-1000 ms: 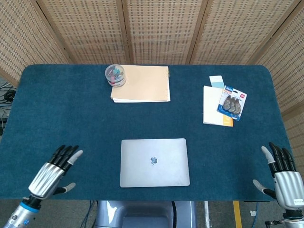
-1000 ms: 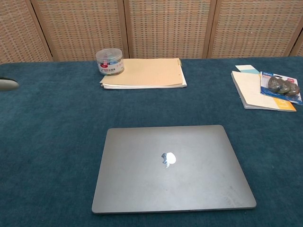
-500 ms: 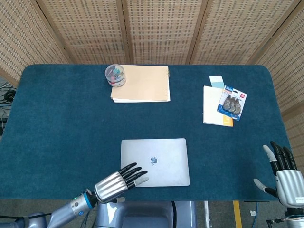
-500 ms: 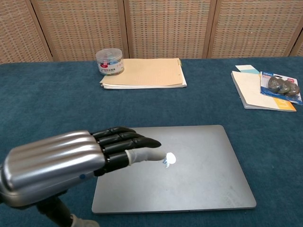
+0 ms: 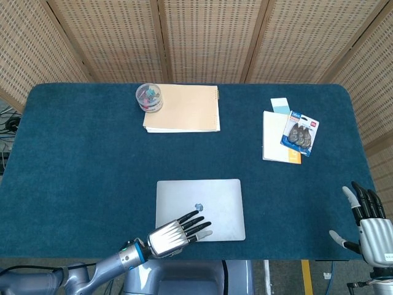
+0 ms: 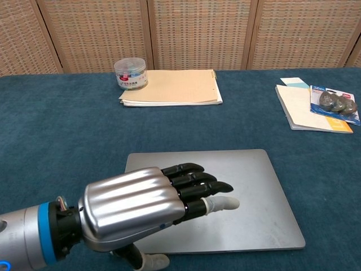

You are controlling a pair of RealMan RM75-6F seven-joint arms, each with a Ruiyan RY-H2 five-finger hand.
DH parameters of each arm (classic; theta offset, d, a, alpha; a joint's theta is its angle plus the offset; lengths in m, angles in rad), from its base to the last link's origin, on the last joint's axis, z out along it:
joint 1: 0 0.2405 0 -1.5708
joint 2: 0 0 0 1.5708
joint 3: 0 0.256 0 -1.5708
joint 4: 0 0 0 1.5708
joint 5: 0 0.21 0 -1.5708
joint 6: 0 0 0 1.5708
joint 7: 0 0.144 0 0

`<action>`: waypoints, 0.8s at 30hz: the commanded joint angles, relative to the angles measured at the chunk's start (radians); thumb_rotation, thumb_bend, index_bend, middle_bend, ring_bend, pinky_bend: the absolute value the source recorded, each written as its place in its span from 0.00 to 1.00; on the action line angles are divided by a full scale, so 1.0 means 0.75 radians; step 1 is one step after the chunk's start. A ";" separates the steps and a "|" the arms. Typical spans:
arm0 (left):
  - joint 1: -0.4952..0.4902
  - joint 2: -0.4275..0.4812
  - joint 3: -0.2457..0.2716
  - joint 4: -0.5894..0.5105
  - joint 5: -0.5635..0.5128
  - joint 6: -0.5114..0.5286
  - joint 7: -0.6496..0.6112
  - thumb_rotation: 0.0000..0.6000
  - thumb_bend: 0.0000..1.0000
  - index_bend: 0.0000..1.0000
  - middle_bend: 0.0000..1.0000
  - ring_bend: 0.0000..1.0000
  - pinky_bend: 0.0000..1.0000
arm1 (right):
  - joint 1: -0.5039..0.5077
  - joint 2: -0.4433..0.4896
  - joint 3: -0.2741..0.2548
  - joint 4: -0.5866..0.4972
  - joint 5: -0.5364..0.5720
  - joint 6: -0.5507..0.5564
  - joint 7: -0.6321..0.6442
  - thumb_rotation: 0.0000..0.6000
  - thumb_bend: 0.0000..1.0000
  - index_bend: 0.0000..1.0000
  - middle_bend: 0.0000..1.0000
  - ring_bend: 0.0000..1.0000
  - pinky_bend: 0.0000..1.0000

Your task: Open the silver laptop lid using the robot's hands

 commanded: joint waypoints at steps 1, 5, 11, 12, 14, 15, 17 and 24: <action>-0.028 -0.041 -0.002 0.040 -0.017 -0.002 0.001 1.00 0.30 0.00 0.00 0.00 0.00 | 0.001 0.001 0.000 0.001 0.002 -0.003 0.006 1.00 0.00 0.00 0.00 0.00 0.00; -0.057 -0.094 0.001 0.101 -0.016 0.013 -0.009 1.00 0.29 0.00 0.00 0.00 0.00 | 0.003 0.003 0.000 0.003 0.004 -0.006 0.013 1.00 0.00 0.00 0.00 0.00 0.00; -0.095 -0.165 0.020 0.202 -0.021 0.033 -0.025 1.00 0.30 0.00 0.00 0.00 0.00 | 0.005 0.005 -0.001 0.004 0.004 -0.007 0.025 1.00 0.00 0.00 0.00 0.00 0.00; -0.098 -0.177 0.023 0.214 -0.032 0.029 -0.033 1.00 0.30 0.00 0.00 0.00 0.00 | 0.005 0.006 -0.001 0.004 0.003 -0.006 0.028 1.00 0.00 0.00 0.00 0.00 0.00; -0.106 -0.198 0.026 0.239 -0.039 0.037 -0.038 1.00 0.30 0.00 0.00 0.00 0.00 | 0.005 0.007 -0.002 0.004 0.001 -0.004 0.032 1.00 0.00 0.00 0.00 0.00 0.00; -0.109 -0.209 0.028 0.252 -0.042 0.041 -0.041 1.00 0.30 0.00 0.00 0.00 0.00 | 0.005 0.007 -0.002 0.004 0.000 -0.004 0.033 1.00 0.00 0.00 0.00 0.00 0.00; -0.118 -0.231 0.031 0.279 -0.050 0.051 -0.053 1.00 0.29 0.00 0.00 0.00 0.00 | 0.005 0.007 -0.003 0.005 0.000 -0.006 0.035 1.00 0.00 0.00 0.00 0.00 0.00; -0.146 -0.283 0.031 0.349 -0.076 0.070 -0.060 1.00 0.29 0.00 0.00 0.00 0.00 | 0.007 0.010 -0.002 0.005 0.005 -0.008 0.046 1.00 0.00 0.00 0.00 0.00 0.00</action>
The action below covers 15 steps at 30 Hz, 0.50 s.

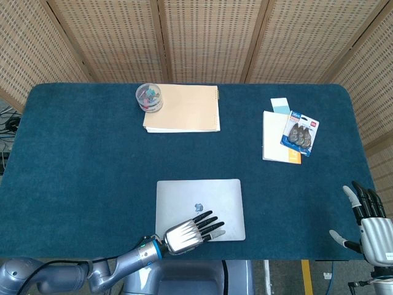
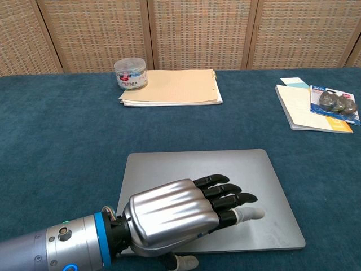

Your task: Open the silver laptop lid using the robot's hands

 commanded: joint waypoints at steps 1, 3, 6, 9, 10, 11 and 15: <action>-0.012 -0.018 -0.001 0.024 -0.014 0.009 -0.001 1.00 0.29 0.00 0.00 0.00 0.00 | 0.000 0.001 0.000 0.000 0.002 0.000 0.005 1.00 0.00 0.00 0.00 0.00 0.00; -0.018 -0.027 0.000 0.038 -0.020 0.014 0.003 1.00 0.30 0.00 0.00 0.00 0.00 | 0.000 0.002 0.001 0.001 0.003 0.000 0.008 1.00 0.00 0.00 0.00 0.00 0.00; -0.018 -0.037 0.000 0.047 -0.033 0.022 -0.005 1.00 0.30 0.00 0.00 0.00 0.00 | 0.000 0.003 0.001 0.001 0.004 0.001 0.013 1.00 0.00 0.00 0.00 0.00 0.00; -0.020 -0.051 0.006 0.069 -0.042 0.033 -0.006 1.00 0.30 0.00 0.00 0.00 0.00 | 0.000 0.005 0.002 0.003 0.005 0.002 0.020 1.00 0.00 0.00 0.00 0.00 0.00; -0.020 -0.053 0.008 0.072 -0.045 0.034 -0.006 1.00 0.30 0.00 0.00 0.00 0.00 | 0.000 0.005 0.002 0.003 0.005 0.002 0.022 1.00 0.00 0.00 0.00 0.00 0.00; -0.022 -0.057 0.011 0.077 -0.048 0.036 -0.004 1.00 0.30 0.00 0.00 0.00 0.00 | 0.000 0.006 0.002 0.003 0.006 0.002 0.024 1.00 0.00 0.00 0.00 0.00 0.00; -0.027 -0.071 0.014 0.092 -0.061 0.044 0.007 1.00 0.36 0.00 0.00 0.00 0.00 | -0.001 0.008 0.002 0.005 0.008 0.003 0.034 1.00 0.00 0.00 0.00 0.00 0.00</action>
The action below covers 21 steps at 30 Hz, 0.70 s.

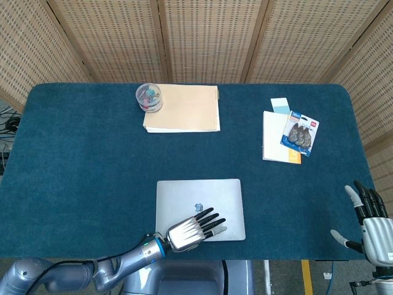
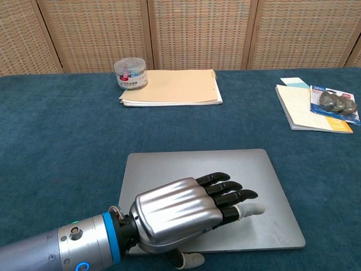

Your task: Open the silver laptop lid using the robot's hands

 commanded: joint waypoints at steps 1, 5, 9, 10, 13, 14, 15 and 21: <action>-0.004 -0.007 0.002 0.008 -0.006 0.010 0.008 1.00 0.38 0.00 0.00 0.00 0.00 | 0.000 0.001 0.000 0.001 0.001 -0.001 0.005 1.00 0.00 0.00 0.00 0.00 0.00; -0.009 -0.012 0.003 0.015 -0.015 0.020 0.024 1.00 0.45 0.00 0.00 0.00 0.00 | 0.000 0.002 0.000 0.002 0.001 0.000 0.010 1.00 0.00 0.00 0.00 0.00 0.00; -0.014 -0.009 -0.006 0.011 -0.024 0.039 0.034 1.00 0.47 0.00 0.00 0.00 0.00 | 0.000 0.003 0.000 0.003 0.002 0.001 0.015 1.00 0.00 0.00 0.00 0.00 0.00; -0.016 -0.005 -0.008 0.007 -0.027 0.041 0.040 1.00 0.46 0.00 0.00 0.00 0.00 | 0.000 0.003 0.001 0.003 0.002 0.001 0.016 1.00 0.00 0.00 0.00 0.00 0.00; -0.020 0.006 -0.016 -0.006 -0.033 0.048 0.061 1.00 0.46 0.00 0.00 0.00 0.00 | 0.000 0.003 0.000 0.004 0.002 0.000 0.017 1.00 0.00 0.00 0.00 0.00 0.00; -0.022 0.011 -0.023 -0.009 -0.036 0.054 0.071 1.00 0.46 0.00 0.00 0.00 0.00 | 0.000 0.003 0.000 0.003 0.002 0.000 0.017 1.00 0.00 0.00 0.00 0.00 0.00; -0.024 0.013 -0.030 -0.011 -0.040 0.057 0.076 1.00 0.46 0.00 0.00 0.00 0.00 | 0.000 0.003 -0.001 0.003 0.002 0.000 0.018 1.00 0.00 0.00 0.00 0.00 0.00; -0.034 -0.004 -0.124 0.007 -0.098 0.091 0.123 1.00 0.47 0.00 0.00 0.00 0.00 | 0.001 0.003 -0.003 0.002 -0.004 0.000 0.016 1.00 0.00 0.00 0.00 0.00 0.00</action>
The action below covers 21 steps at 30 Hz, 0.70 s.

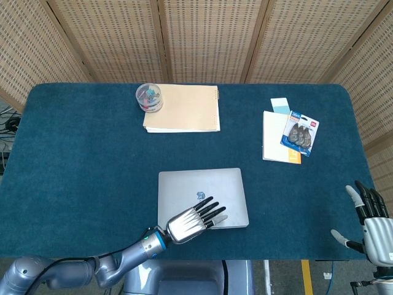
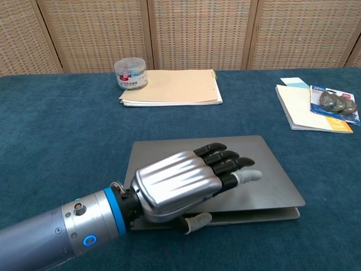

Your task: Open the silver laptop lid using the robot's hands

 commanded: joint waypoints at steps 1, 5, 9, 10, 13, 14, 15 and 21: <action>-0.007 -0.023 -0.071 0.014 -0.042 0.036 0.018 1.00 0.48 0.00 0.00 0.00 0.00 | 0.001 -0.001 -0.001 0.000 0.000 -0.003 -0.001 1.00 0.00 0.00 0.00 0.00 0.00; -0.022 -0.049 -0.146 0.023 -0.071 0.091 0.020 1.00 0.48 0.00 0.00 0.00 0.00 | 0.003 -0.002 -0.001 0.001 0.004 -0.009 -0.001 1.00 0.00 0.00 0.00 0.00 0.00; -0.042 -0.063 -0.206 0.058 -0.134 0.059 0.093 1.00 0.48 0.00 0.00 0.00 0.00 | 0.008 -0.005 -0.002 0.003 0.009 -0.023 -0.002 1.00 0.00 0.00 0.00 0.00 0.00; -0.047 -0.071 -0.221 0.070 -0.163 0.039 0.117 1.00 0.48 0.00 0.00 0.00 0.00 | 0.010 -0.006 -0.002 0.003 0.009 -0.027 -0.003 1.00 0.00 0.00 0.00 0.00 0.00; -0.059 -0.091 -0.247 0.091 -0.225 0.002 0.166 1.00 0.48 0.00 0.00 0.00 0.00 | 0.016 -0.011 -0.006 0.004 0.005 -0.039 -0.016 1.00 0.00 0.00 0.00 0.00 0.00; -0.063 -0.096 -0.251 0.098 -0.238 -0.004 0.170 1.00 0.48 0.00 0.00 0.00 0.00 | 0.018 -0.013 -0.008 0.004 0.002 -0.044 -0.023 1.00 0.00 0.00 0.00 0.00 0.00; -0.066 -0.099 -0.253 0.102 -0.245 -0.007 0.172 1.00 0.48 0.00 0.00 0.00 0.00 | 0.020 -0.014 -0.010 0.005 -0.001 -0.047 -0.028 1.00 0.00 0.00 0.00 0.00 0.00; -0.089 -0.106 -0.257 0.132 -0.273 -0.013 0.178 1.00 0.48 0.00 0.00 0.00 0.00 | 0.067 -0.023 -0.028 0.037 -0.061 -0.104 -0.064 1.00 0.01 0.06 0.00 0.00 0.00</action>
